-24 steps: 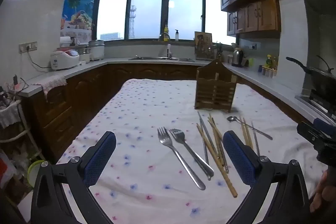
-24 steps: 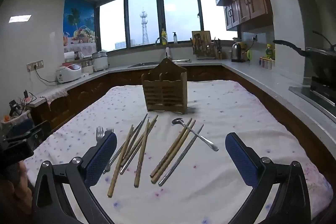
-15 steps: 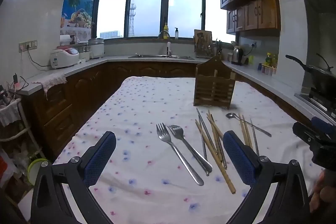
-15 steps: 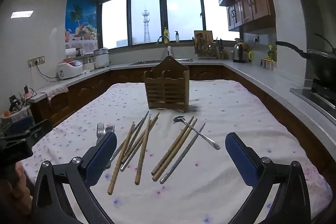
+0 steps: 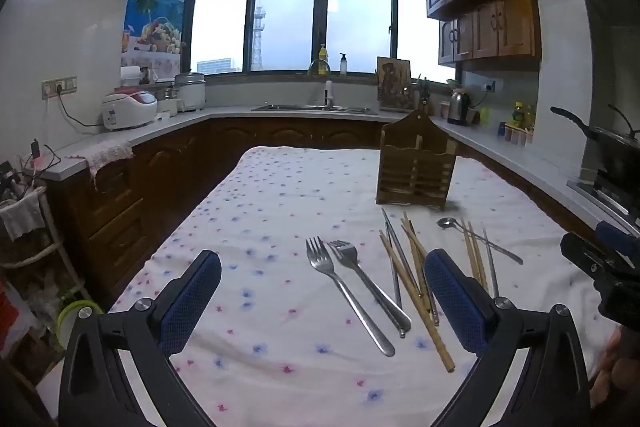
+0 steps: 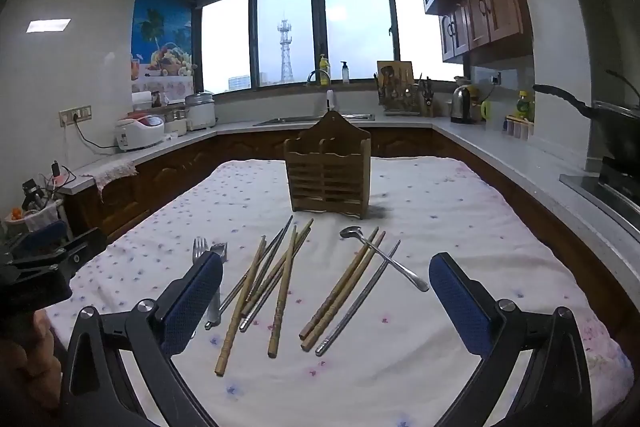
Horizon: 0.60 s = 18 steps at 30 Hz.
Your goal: Organize utensils
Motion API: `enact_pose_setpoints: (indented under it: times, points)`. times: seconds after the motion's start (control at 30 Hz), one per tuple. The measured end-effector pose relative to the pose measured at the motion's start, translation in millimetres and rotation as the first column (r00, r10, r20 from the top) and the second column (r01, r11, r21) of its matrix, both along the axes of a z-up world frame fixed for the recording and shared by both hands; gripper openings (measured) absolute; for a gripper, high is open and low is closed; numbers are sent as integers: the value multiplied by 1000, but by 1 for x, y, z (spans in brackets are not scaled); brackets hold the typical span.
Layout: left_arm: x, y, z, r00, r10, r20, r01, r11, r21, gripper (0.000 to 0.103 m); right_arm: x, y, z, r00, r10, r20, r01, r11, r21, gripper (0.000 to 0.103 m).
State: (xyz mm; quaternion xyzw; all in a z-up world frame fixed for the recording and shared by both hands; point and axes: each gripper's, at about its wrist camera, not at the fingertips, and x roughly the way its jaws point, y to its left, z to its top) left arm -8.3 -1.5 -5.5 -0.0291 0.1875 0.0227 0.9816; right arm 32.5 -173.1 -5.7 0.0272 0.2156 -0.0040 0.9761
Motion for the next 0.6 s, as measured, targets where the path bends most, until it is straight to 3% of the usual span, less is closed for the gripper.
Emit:
enact_pose_setpoints:
  times: [0.6]
  points:
    - [1,-1,2,1000,6,6,-6,1000,6,102,1,-2,1,1000,-16,1,16,1000,6,103]
